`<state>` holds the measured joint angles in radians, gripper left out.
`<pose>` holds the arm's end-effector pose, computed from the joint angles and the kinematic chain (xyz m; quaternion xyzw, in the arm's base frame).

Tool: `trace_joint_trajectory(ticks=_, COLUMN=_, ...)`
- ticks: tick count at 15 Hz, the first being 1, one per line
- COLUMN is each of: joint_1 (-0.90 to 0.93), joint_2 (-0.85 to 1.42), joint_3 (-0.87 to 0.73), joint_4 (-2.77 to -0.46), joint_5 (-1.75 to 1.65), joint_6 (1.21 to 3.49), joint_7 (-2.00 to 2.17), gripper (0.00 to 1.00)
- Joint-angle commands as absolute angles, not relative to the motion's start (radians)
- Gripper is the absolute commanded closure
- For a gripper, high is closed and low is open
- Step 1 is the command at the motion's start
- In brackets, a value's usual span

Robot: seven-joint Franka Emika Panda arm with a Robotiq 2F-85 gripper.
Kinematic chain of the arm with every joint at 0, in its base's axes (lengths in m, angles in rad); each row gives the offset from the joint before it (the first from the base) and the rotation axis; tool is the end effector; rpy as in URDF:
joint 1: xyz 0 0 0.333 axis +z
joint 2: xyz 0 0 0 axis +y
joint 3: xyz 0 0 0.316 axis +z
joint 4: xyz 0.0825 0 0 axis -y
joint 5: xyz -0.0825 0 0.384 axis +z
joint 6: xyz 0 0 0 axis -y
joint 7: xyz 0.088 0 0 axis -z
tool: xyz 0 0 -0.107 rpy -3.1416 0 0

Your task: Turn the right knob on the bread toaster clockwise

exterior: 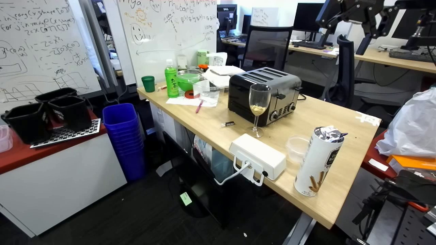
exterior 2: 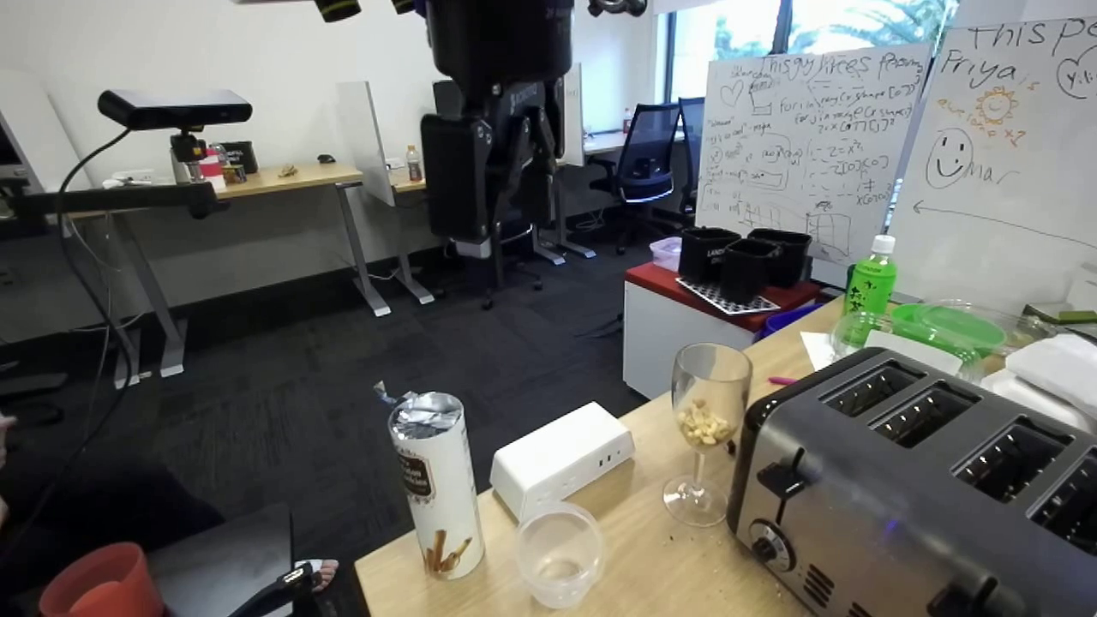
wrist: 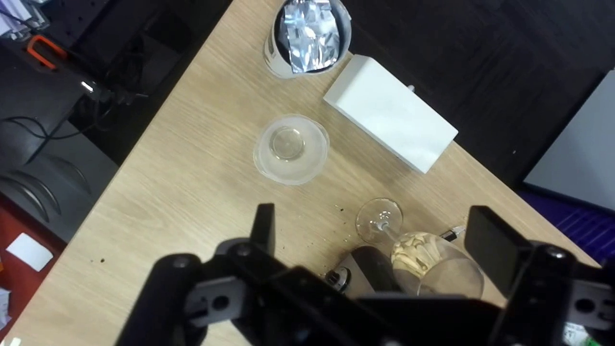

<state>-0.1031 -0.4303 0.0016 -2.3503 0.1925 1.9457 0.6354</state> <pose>0.4225 -0.0300 0.4972 -0.9162 0.3903 0.0113 0.0897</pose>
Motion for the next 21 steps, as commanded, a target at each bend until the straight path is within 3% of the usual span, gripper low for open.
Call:
trace_joint_trajectory(ticks=1, joint_1=-0.112, joint_2=-0.431, joint_3=0.010, joint_4=-2.348, joint_5=0.197, joint_6=1.943, joint_7=0.638, gripper=0.00)
trace_joint_trajectory(ticks=15, joint_1=-0.180, joint_2=-0.242, joint_3=-0.162, joint_4=-2.393, joint_5=0.574, joint_6=2.093, joint_7=0.718, gripper=0.00)
trace_joint_trajectory(ticks=21, joint_1=-0.179, joint_2=-0.255, joint_3=-0.153, joint_4=-2.385, joint_5=0.523, joint_6=2.079, joint_7=0.684, gripper=0.00)
